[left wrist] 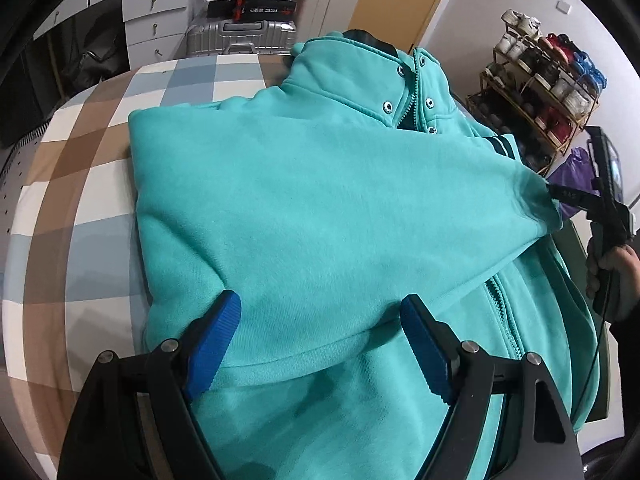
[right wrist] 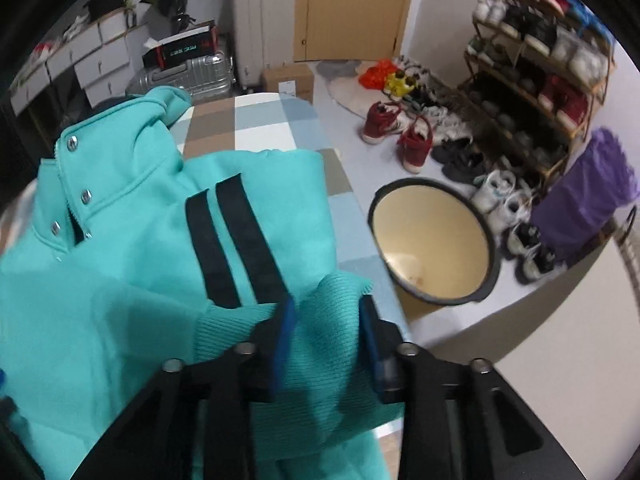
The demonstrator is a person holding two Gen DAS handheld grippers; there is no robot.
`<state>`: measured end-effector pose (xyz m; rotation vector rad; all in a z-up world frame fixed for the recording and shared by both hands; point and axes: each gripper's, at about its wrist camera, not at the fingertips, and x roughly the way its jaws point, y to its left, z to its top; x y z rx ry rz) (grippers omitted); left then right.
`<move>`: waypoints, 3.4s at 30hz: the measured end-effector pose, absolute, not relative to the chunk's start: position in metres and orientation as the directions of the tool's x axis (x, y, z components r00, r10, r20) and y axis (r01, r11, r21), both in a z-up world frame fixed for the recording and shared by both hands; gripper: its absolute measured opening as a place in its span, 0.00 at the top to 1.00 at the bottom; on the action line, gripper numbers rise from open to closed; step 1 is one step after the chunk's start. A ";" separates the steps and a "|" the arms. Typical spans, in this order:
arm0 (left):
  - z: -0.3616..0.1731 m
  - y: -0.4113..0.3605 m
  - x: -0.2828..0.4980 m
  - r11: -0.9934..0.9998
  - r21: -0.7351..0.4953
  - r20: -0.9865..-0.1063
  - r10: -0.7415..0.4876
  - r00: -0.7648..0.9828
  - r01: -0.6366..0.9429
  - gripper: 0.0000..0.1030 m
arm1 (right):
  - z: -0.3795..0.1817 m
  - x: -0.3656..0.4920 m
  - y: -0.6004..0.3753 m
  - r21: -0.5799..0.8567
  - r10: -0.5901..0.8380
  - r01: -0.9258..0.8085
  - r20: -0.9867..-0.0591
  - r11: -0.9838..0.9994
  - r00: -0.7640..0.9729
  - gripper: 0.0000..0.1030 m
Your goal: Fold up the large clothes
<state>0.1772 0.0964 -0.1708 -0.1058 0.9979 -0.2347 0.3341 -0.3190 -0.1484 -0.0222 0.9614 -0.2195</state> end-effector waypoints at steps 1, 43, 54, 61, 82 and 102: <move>-0.170 0.098 0.178 0.969 -0.204 -0.819 -0.247 0.517 0.139 0.25 | -0.139 0.328 -0.321 -0.125 -0.214 0.190 -0.784 0.974 0.583 0.43; -0.099 0.086 0.085 0.948 -0.300 -0.735 -0.300 0.608 0.106 0.24 | -0.086 0.071 -0.190 0.343 0.294 -0.147 -0.429 0.928 0.854 0.03; -0.068 0.069 0.006 1.000 -0.028 -0.633 -0.028 0.774 0.014 0.23 | -0.120 0.078 -0.218 0.350 0.203 -0.016 -0.505 0.936 0.839 0.02; -0.056 0.063 0.044 0.999 0.036 -0.639 0.029 0.768 -0.008 0.15 | -0.119 0.068 -0.230 0.433 0.239 -0.006 -0.486 0.902 0.840 0.00; -0.131 0.059 0.401 0.940 -0.318 -0.832 -0.215 0.512 -0.122 0.12 | -0.122 0.078 -0.231 0.551 0.408 -0.053 -0.546 0.833 0.732 0.00; -0.153 0.059 0.397 0.932 -0.340 -0.824 -0.228 0.519 -0.129 0.88 | -0.133 0.085 -0.230 0.587 0.461 -0.048 -0.580 0.808 0.671 0.00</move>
